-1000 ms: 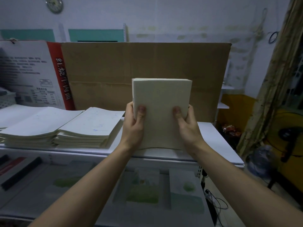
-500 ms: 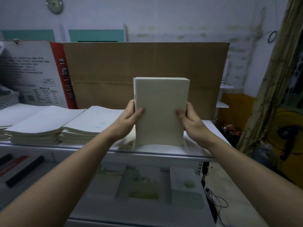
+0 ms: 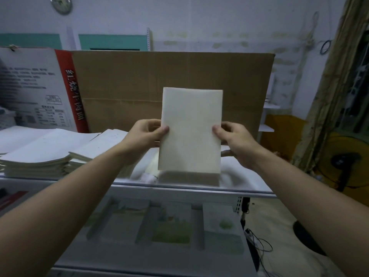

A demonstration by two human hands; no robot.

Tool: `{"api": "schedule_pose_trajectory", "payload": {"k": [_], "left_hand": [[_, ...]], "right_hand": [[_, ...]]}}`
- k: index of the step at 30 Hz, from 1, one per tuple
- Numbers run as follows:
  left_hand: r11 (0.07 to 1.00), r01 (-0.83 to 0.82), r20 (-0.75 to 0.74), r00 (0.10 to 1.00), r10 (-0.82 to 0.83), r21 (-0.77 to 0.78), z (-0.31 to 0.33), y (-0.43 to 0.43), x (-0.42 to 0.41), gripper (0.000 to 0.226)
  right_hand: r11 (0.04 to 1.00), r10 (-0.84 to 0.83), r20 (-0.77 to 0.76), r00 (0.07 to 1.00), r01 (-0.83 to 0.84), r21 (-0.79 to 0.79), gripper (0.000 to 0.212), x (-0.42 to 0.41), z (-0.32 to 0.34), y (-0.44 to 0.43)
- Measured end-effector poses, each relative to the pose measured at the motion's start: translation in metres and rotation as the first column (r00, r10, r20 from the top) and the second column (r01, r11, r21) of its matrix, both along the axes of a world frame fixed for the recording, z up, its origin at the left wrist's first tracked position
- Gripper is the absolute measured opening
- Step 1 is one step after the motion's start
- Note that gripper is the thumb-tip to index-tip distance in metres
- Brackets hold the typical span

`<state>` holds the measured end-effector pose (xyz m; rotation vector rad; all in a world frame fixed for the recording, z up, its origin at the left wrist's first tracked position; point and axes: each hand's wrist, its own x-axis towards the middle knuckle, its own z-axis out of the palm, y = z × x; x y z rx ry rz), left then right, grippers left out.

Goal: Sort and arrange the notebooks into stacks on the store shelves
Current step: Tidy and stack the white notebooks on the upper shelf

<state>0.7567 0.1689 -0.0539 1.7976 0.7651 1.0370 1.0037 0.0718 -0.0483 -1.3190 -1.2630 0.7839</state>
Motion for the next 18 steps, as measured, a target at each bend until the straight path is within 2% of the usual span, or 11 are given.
{"api": "schedule_pose_trajectory", "payload": {"k": [3, 5, 8, 11, 18], "left_hand": [[0.951, -0.092, -0.144, 0.988, 0.051, -0.297, 0.027, 0.001, 0.011, 0.033], [0.913, -0.158, -0.244, 0.968, 0.068, -0.376, 0.036, 0.003, 0.016, 0.030], [0.867, -0.174, -0.333, 0.943, 0.010, -0.468, 0.038, 0.014, 0.019, 0.035], [0.834, -0.186, -0.397, 0.917, -0.043, -0.519, 0.030, 0.019, 0.023, 0.032], [0.836, -0.216, -0.461, 0.886, -0.049, -0.504, 0.007, 0.026, 0.037, 0.026]], "right_hand": [[0.962, -0.082, 0.032, 0.996, 0.087, -0.258, 0.030, -0.002, 0.024, 0.004], [0.921, -0.099, 0.014, 0.995, 0.097, -0.376, 0.030, -0.005, 0.031, 0.007], [0.883, -0.096, -0.071, 0.993, 0.052, -0.466, 0.024, -0.010, 0.028, 0.012], [0.849, -0.107, -0.050, 0.993, 0.065, -0.524, 0.023, -0.011, 0.015, 0.020], [0.814, -0.100, 0.065, 0.993, 0.120, -0.568, 0.022, 0.000, -0.003, 0.031]]}}
